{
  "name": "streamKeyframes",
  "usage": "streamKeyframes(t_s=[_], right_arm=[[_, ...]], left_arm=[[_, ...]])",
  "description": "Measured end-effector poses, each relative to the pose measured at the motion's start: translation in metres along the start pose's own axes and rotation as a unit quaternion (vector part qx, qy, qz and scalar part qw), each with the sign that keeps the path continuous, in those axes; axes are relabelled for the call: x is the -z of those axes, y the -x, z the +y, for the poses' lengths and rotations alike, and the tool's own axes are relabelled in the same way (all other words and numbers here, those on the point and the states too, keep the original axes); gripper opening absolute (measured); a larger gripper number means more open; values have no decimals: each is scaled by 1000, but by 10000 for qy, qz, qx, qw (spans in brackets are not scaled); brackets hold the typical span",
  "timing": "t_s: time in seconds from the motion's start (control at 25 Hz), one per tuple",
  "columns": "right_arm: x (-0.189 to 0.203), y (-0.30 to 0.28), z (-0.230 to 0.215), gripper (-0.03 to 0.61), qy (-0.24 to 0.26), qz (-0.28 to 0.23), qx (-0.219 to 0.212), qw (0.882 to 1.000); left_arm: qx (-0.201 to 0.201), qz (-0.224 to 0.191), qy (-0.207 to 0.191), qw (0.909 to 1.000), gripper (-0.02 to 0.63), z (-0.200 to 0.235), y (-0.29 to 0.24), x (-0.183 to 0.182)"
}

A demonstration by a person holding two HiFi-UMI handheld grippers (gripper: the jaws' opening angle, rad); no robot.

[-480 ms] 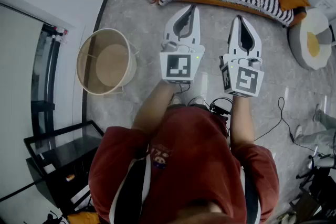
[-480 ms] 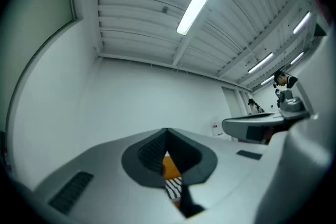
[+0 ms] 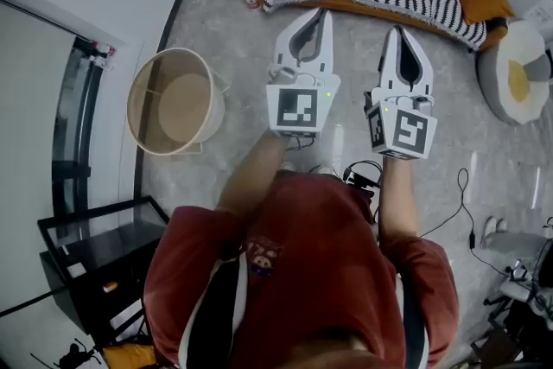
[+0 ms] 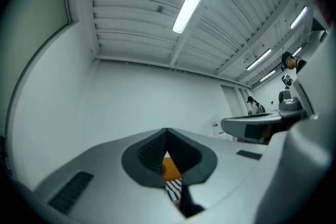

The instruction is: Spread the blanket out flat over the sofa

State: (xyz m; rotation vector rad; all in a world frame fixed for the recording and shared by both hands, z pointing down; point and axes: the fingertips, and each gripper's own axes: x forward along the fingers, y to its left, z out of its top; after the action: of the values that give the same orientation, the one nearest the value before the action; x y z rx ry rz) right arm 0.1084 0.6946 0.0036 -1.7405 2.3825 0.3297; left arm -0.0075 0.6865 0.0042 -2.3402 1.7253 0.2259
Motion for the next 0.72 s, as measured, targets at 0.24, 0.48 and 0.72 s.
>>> streamKeyframes(t_s=[0.24,0.48,0.72], right_arm=[[10,3,-19,12,-160,28,-48,9999],[23,-2,-31,12,-292,121,-96,9995],[43,-21,-28,12,-288,253,-125,9992]], left_arm=[[-99,148,-266,9995,15,-11,-3,4],[-247,197,-235,9992,15,-16,-8,11],[-296,245,6,9993,15,-4,-23,30]])
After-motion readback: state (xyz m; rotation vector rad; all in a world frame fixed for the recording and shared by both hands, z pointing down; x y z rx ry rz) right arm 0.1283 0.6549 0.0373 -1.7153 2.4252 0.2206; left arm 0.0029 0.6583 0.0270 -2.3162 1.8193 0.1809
